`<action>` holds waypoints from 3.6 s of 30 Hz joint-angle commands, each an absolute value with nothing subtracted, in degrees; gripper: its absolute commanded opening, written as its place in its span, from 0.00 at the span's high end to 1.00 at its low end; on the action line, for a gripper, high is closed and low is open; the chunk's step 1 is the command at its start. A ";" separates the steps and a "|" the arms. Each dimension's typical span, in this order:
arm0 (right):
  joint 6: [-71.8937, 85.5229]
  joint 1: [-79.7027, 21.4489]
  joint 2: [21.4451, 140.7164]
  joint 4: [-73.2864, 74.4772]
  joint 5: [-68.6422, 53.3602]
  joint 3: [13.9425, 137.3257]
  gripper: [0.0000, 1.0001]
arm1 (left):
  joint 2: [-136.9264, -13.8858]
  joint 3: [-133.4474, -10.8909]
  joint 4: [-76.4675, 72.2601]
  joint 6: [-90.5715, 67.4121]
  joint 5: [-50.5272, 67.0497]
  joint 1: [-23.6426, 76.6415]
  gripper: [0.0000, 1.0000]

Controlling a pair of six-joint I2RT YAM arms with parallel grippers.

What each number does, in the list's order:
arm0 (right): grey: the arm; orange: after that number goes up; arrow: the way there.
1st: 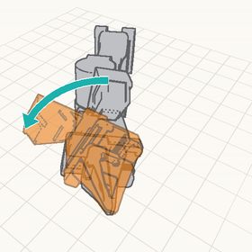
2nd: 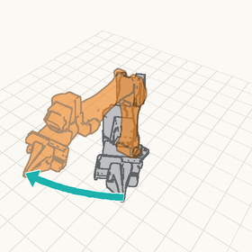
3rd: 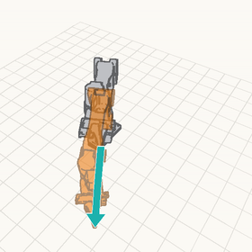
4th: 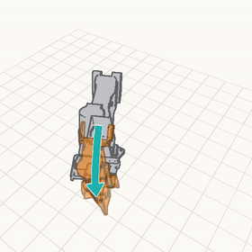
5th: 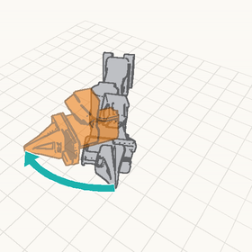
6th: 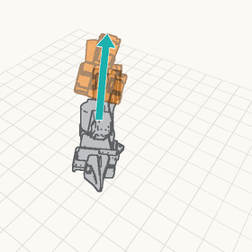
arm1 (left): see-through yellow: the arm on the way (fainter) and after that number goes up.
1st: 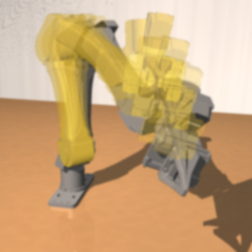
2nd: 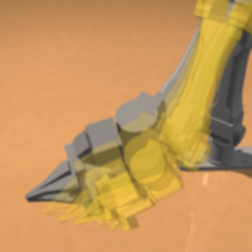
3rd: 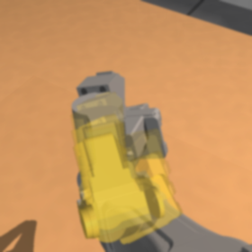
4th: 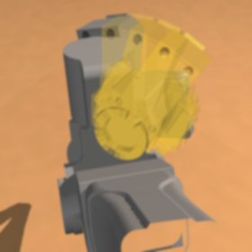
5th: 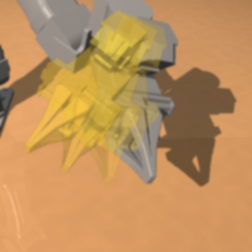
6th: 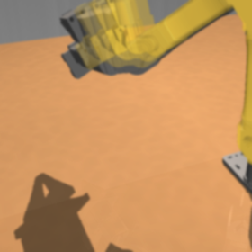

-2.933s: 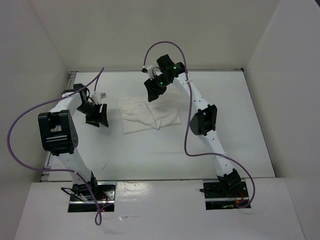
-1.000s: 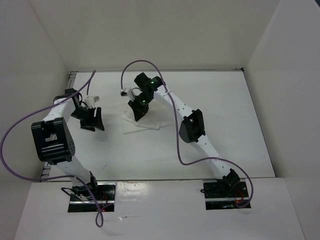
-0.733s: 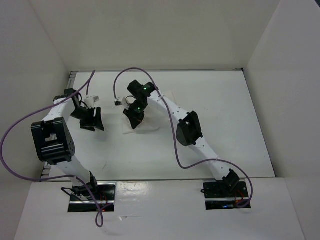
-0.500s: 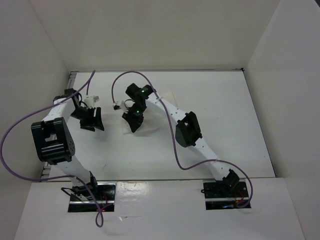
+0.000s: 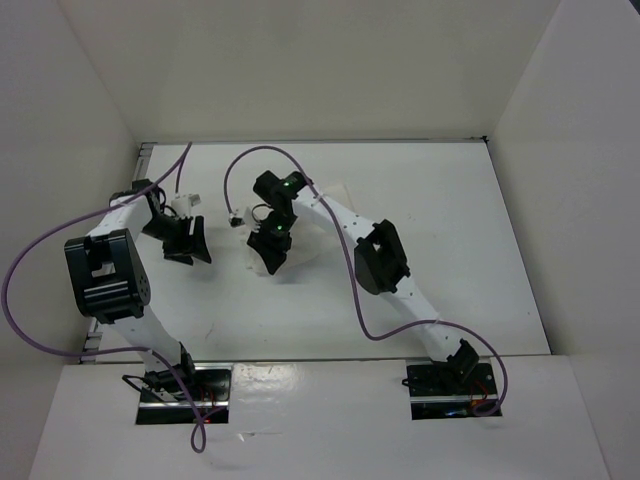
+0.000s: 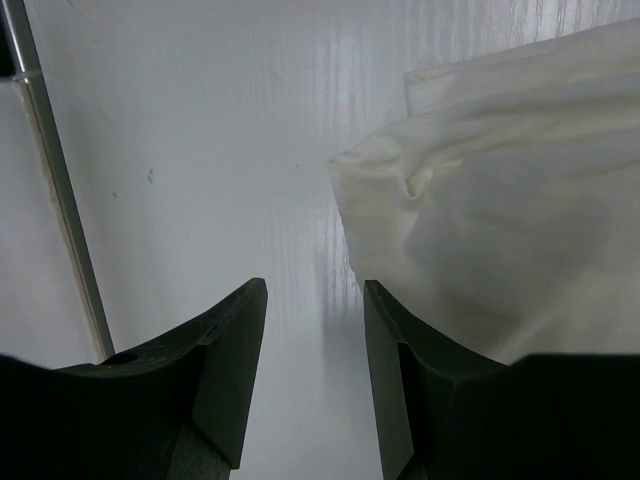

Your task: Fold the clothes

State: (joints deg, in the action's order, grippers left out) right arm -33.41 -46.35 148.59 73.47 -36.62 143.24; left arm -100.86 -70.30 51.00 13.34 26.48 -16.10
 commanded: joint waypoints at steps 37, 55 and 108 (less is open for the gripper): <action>-26.81 -13.62 112.86 62.58 -21.71 100.55 0.46 | -129.90 -109.86 42.01 9.67 28.13 -0.62 0.53; -26.81 -13.62 113.99 63.19 -21.18 101.60 0.46 | -133.59 -110.40 44.91 12.39 28.65 1.14 0.65; -25.66 -14.15 120.40 64.78 -26.36 110.21 0.35 | -116.10 -102.04 47.47 6.42 29.89 0.97 0.33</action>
State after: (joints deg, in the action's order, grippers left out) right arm -26.17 -13.28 118.19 64.14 -23.46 107.00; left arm -119.72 -103.72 57.87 9.93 30.74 0.78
